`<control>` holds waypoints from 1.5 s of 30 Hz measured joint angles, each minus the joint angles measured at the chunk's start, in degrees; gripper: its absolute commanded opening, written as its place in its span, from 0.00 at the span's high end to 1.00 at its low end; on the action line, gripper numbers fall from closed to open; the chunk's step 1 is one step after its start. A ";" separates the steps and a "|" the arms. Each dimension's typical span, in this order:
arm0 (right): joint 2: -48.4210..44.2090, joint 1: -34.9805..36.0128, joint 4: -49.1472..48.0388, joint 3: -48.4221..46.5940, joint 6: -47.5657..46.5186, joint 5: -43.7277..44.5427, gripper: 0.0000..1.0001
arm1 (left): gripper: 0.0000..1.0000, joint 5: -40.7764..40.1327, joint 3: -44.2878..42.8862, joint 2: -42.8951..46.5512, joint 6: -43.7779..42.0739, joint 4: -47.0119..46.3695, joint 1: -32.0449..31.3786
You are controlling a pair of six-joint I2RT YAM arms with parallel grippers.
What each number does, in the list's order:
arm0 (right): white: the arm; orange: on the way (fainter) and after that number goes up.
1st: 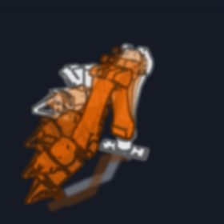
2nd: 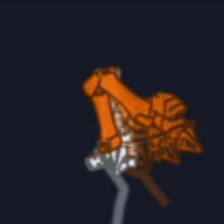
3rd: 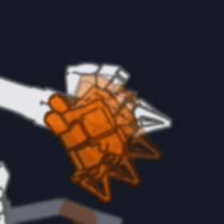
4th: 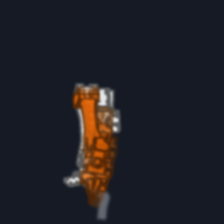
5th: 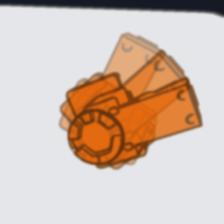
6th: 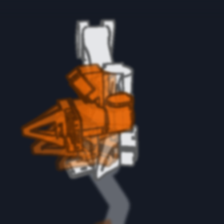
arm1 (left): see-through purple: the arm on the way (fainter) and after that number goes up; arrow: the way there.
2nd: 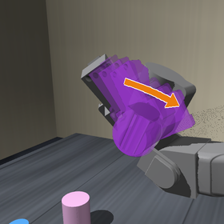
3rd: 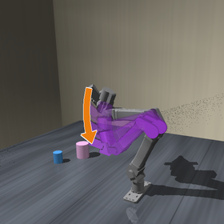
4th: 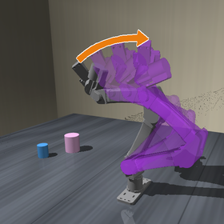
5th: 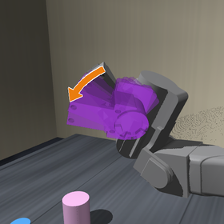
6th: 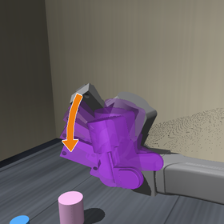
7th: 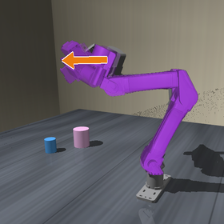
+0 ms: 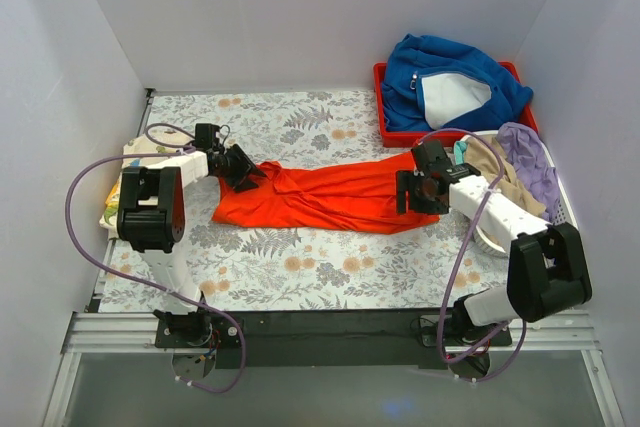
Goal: Fold and stack the t-shirts
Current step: Fold the tshirt
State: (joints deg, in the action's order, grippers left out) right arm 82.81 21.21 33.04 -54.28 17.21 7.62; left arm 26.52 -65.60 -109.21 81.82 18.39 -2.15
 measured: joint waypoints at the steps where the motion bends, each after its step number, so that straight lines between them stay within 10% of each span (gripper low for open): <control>1: -1.33 -0.13 0.02 0.87 0.98 -0.02 0.20 | 0.59 -0.37 0.48 0.59 -0.22 -0.02 0.00; 15: -8.98 -0.55 -11.78 13.92 14.40 -0.31 0.39 | 0.59 -1.70 3.89 4.04 -1.90 -0.48 -0.07; 21: -7.85 -0.59 -16.52 14.10 14.95 0.02 0.99 | 0.59 -1.60 4.13 4.04 -1.88 -0.87 -0.04; 36: -3.23 -0.59 -16.02 0.92 10.43 1.90 0.99 | 0.59 -0.72 4.17 4.04 -2.40 -0.83 -0.07; 38: -0.24 -0.59 -16.02 -1.25 9.68 2.82 0.85 | 0.59 -0.63 4.17 4.04 -2.60 -0.79 -0.07; 40: 2.86 -0.63 -15.43 -3.04 9.20 3.80 0.45 | 0.59 -0.68 4.17 4.04 -2.91 -0.55 -0.07; 45: 8.44 -0.83 -12.94 -4.55 6.99 8.98 0.36 | 0.59 -4.04 3.82 4.24 -4.07 2.40 -0.09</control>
State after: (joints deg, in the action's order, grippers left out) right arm 91.24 20.38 20.10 -58.83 24.21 16.60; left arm 22.48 -61.78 -104.97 77.76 20.80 -2.24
